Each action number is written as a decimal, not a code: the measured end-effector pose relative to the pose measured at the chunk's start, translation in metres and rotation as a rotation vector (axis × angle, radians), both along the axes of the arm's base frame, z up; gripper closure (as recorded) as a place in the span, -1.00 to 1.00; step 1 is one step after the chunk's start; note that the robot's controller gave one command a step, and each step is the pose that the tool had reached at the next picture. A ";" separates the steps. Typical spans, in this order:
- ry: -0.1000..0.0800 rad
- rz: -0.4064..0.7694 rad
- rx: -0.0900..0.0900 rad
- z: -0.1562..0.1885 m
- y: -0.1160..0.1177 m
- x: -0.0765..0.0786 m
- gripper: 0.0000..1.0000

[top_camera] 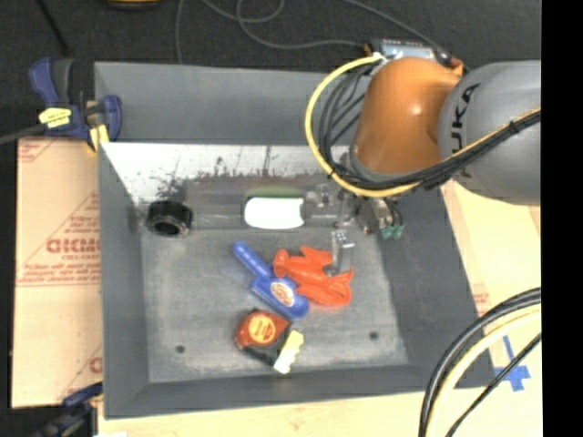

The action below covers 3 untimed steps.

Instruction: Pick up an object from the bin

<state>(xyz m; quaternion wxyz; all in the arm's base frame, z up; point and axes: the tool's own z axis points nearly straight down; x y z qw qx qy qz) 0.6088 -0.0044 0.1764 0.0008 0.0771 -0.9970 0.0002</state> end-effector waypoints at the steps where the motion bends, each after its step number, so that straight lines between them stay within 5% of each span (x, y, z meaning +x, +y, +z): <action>1: -0.018 -0.043 0.002 -0.013 0.005 -0.025 -1.00; 3: -0.006 -0.045 -0.001 -0.123 -0.033 -0.023 -1.00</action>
Offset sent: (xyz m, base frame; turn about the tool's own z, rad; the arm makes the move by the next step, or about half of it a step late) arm -0.0244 -0.0315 -0.1045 0.0966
